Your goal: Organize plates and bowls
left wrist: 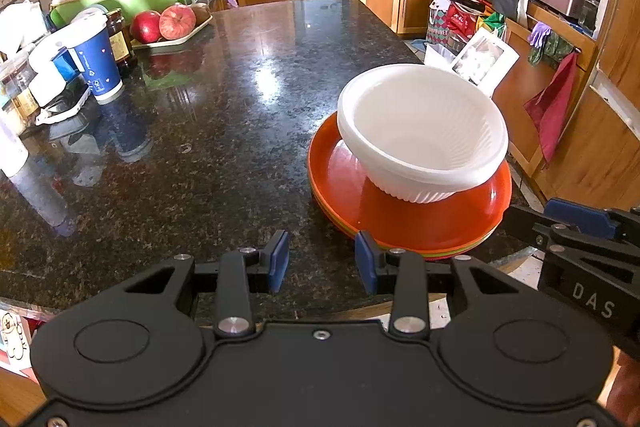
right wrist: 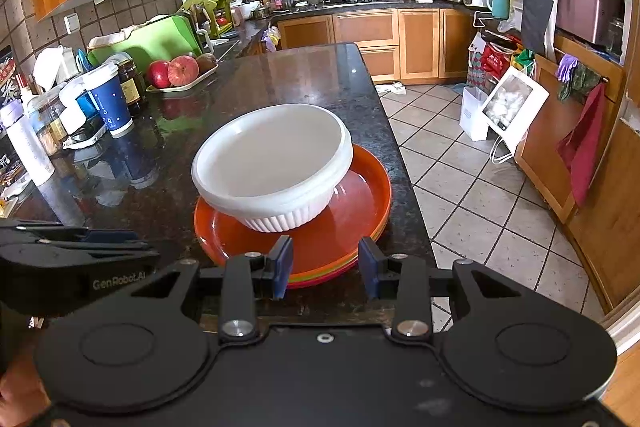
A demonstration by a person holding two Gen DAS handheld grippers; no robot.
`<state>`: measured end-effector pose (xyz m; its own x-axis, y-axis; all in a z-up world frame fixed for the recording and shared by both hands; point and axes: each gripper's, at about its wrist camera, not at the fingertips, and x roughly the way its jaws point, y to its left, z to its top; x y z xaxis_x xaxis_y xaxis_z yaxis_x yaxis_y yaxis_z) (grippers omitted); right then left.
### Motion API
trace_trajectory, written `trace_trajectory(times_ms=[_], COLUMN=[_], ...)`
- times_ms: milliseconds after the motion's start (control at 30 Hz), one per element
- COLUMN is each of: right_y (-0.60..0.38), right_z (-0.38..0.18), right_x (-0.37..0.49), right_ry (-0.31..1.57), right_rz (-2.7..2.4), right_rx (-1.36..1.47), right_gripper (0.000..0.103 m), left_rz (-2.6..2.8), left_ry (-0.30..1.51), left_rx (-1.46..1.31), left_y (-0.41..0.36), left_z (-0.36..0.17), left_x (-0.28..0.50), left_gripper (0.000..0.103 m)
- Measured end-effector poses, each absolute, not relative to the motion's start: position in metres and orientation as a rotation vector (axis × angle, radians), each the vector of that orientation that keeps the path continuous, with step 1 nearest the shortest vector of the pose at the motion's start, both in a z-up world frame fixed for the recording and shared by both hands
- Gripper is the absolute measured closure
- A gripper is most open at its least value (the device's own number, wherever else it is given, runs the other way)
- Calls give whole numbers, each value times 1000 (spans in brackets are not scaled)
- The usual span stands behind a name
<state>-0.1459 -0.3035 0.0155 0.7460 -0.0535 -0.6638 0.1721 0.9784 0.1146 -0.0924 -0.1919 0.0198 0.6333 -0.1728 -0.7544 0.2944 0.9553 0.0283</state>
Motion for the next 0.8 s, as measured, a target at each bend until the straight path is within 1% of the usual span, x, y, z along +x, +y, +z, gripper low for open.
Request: trace_trajectory(times_ms=[800], right_y=[-304], right_z=[11], right_x=[-140], right_ry=[734], right_rz=[-117], right_rx=[174], right_gripper=[65], left_rz=[-282], left_ry=[859], left_rx=[156], left_y=[-192], left_z=[18], left_x=[-87], left_gripper=[56])
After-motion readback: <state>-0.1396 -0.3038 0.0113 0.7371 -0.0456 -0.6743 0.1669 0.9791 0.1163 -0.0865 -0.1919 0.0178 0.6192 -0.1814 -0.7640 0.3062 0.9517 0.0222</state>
